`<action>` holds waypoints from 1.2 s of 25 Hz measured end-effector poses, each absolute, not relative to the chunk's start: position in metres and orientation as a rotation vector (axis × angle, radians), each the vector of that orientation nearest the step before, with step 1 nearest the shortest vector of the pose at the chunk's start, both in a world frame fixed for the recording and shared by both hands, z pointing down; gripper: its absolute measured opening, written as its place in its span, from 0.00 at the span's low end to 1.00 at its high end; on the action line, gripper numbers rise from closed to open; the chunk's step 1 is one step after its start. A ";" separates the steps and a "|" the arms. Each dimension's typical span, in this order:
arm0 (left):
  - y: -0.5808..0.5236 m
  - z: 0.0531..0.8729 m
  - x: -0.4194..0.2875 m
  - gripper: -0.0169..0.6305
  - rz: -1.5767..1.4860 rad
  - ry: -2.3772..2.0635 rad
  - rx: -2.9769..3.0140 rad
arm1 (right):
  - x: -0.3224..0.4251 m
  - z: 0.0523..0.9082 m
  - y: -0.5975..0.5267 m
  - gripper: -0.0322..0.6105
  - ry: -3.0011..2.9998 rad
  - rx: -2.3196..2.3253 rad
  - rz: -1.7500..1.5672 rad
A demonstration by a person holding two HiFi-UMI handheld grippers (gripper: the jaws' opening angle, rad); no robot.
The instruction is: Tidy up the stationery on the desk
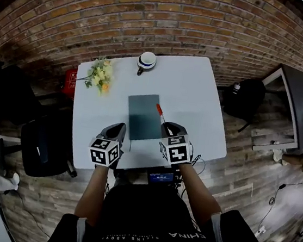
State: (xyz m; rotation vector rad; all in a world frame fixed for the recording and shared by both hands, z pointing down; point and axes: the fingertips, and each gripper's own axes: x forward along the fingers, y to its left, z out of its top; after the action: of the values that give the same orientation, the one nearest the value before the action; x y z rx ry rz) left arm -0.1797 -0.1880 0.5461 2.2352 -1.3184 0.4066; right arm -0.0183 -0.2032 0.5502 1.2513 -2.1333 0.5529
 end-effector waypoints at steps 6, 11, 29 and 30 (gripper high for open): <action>-0.194 0.564 -0.170 0.05 0.465 -1.280 2.206 | 0.003 0.574 -0.218 0.12 -2.087 1.288 0.663; -0.199 0.584 -0.167 0.05 0.511 -1.254 2.170 | 0.011 0.603 -0.234 0.12 -2.035 1.303 0.771; -0.199 0.620 -0.176 0.05 0.678 -1.161 2.163 | -0.004 0.660 -0.242 0.13 -1.933 1.323 1.052; -0.199 0.620 -0.176 0.05 0.678 -1.159 2.162 | -0.005 0.660 -0.241 0.13 -1.932 1.323 1.060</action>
State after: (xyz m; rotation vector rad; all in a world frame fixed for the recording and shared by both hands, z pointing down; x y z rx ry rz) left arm -0.1763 -0.1987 0.6202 2.1616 -1.1589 0.6777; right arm -0.0049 -0.2413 0.6601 1.3232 -1.9324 1.0598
